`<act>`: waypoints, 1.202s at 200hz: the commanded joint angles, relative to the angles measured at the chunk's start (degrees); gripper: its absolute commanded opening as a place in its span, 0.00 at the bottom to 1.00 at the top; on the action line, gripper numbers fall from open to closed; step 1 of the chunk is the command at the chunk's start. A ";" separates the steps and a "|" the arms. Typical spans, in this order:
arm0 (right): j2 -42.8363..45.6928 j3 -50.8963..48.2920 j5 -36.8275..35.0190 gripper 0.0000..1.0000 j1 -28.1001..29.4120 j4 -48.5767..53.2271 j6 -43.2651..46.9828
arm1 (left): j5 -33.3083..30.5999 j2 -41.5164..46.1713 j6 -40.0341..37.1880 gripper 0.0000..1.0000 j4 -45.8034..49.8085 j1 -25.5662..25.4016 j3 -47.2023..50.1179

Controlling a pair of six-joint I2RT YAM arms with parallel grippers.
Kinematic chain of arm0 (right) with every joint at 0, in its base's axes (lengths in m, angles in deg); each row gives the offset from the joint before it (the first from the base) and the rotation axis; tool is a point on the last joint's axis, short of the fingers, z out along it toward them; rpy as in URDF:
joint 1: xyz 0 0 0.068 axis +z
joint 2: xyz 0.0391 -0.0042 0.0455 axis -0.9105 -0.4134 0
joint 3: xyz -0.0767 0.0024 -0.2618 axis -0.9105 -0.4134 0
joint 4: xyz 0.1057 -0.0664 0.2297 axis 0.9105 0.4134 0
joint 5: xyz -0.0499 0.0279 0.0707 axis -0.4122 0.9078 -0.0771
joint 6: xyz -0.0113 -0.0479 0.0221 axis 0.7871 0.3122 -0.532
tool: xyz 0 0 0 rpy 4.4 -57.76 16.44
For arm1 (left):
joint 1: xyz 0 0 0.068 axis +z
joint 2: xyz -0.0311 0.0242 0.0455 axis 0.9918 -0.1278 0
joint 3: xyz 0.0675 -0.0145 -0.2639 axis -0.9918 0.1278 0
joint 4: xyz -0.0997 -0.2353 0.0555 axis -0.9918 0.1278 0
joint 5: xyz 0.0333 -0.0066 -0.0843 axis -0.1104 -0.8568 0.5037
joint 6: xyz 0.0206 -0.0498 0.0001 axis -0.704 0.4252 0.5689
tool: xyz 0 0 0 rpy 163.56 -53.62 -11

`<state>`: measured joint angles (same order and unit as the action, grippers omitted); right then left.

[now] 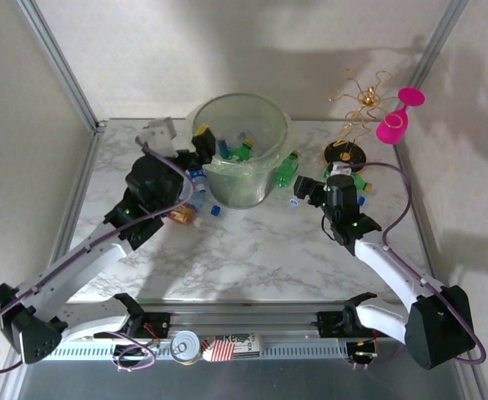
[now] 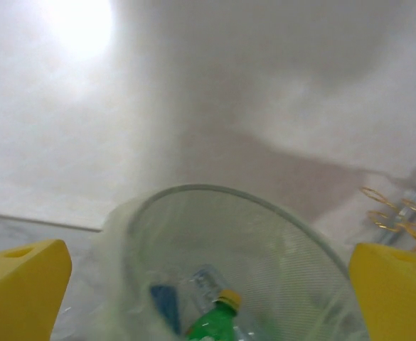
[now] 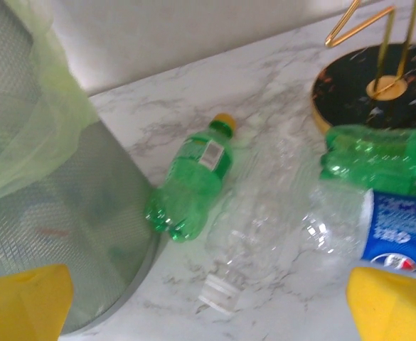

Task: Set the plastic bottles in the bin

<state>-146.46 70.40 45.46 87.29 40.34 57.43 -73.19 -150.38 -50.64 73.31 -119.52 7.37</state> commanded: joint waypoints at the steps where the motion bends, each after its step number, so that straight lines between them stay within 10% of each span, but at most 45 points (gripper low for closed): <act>1: -0.97 3.02 -3.78 0.99 -1.96 2.69 3.79 | -6.84 5.44 5.73 1.00 -2.73 2.35 7.14; 89: -8.17 6.75 -1.89 0.99 -12.56 7.13 6.74 | -9.55 17.25 27.14 1.00 -6.96 8.03 31.43; 240: -14.24 1.39 5.76 0.99 -15.40 20.37 1.78 | -4.99 11.49 23.37 1.00 -8.54 8.74 30.03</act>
<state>-161.41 72.70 47.97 72.04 57.24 60.95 -79.05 -138.75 -25.97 66.41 -111.56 38.98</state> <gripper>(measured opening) 0.988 0.995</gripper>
